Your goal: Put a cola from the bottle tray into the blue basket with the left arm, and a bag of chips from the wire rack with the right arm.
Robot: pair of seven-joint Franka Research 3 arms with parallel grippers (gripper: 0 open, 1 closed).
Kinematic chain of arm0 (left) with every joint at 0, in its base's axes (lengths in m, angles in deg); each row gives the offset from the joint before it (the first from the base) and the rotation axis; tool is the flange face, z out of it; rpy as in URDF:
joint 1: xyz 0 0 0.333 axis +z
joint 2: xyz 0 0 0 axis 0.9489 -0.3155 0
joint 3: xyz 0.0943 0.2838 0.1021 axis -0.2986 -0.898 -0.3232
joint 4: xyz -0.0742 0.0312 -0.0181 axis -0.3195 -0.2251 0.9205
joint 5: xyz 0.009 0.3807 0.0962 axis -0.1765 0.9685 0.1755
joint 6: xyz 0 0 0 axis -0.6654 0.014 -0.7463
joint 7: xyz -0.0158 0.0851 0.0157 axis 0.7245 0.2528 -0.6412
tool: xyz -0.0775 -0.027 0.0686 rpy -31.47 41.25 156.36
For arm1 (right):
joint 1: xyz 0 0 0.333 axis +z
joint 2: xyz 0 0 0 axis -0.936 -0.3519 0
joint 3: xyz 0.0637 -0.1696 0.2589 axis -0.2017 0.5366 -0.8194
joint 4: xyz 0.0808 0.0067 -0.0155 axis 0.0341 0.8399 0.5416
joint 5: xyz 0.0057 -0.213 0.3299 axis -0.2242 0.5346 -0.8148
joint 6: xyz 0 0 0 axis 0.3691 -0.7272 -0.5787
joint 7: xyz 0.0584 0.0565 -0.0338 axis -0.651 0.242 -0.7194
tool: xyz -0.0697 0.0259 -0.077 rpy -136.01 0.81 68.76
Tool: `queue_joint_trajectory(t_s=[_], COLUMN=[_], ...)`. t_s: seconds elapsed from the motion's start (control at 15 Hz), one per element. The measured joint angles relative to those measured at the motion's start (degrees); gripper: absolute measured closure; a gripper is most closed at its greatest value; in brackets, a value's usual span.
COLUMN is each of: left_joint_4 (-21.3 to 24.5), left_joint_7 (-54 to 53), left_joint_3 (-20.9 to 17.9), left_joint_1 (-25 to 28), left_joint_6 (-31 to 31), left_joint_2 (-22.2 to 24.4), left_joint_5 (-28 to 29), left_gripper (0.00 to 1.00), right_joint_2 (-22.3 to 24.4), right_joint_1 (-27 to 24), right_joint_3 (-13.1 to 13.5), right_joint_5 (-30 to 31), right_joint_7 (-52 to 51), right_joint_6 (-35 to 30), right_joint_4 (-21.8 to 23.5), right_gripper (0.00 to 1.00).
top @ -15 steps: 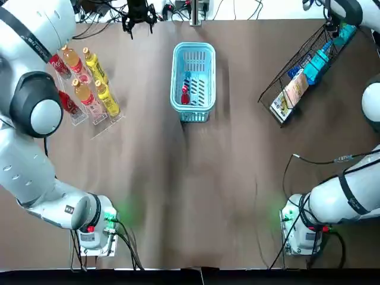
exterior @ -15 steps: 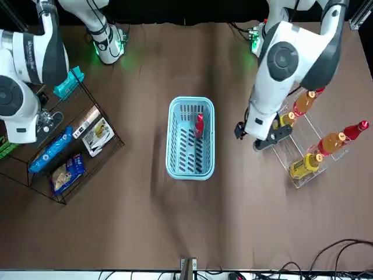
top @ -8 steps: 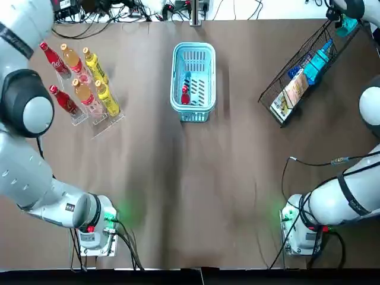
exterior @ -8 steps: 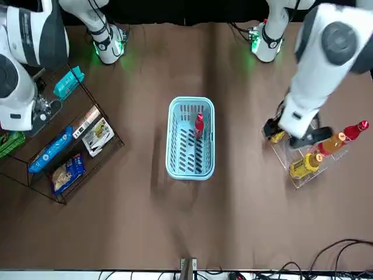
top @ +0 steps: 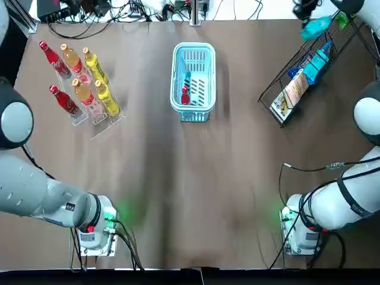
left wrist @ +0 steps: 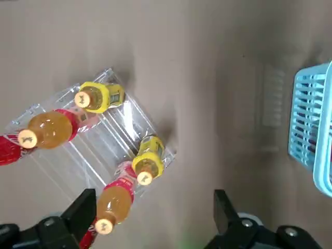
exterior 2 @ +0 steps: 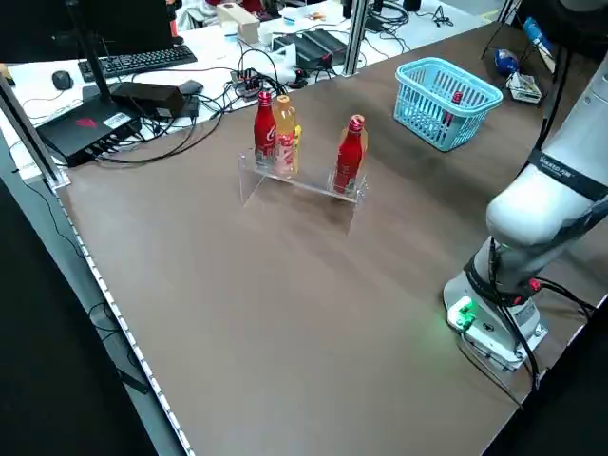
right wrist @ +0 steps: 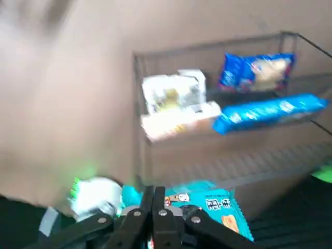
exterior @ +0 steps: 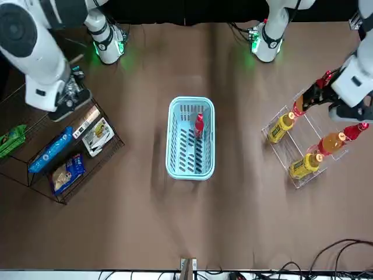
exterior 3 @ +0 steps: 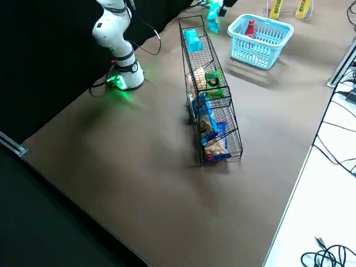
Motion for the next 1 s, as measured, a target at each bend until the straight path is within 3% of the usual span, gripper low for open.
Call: queue_joint_trajectory(t_s=[0.07,0.2,0.67,1.0], left_joint_4=[1.33,1.72,2.48,2.55], left_joint_7=[-2.23,-2.47,-2.47,-2.42], left_joint_3=[0.00,0.00,0.11,0.03], left_joint_1=[1.88,2.22,2.04,2.13], left_joint_6=[-0.39,-0.60,-1.31,-1.32], left_joint_2=[1.18,1.37,1.30,1.28], left_joint_5=[-0.62,-0.69,-0.69,-0.69], left_gripper=[0.00,0.00,0.00,0.00], right_joint_2=[-0.35,-1.99,-14.83,-21.03], right_joint_1=[1.64,4.22,17.78,24.51], right_joint_3=[-0.06,-0.10,-0.21,-0.13], right_joint_5=[-6.02,-9.83,-10.90,-10.87], right_joint_7=[9.38,18.97,47.51,59.10], right_joint_6=[4.05,8.61,28.03,41.09], right_joint_4=[0.15,0.39,0.83,0.81], right_gripper=[0.98,0.98,0.98,0.98])
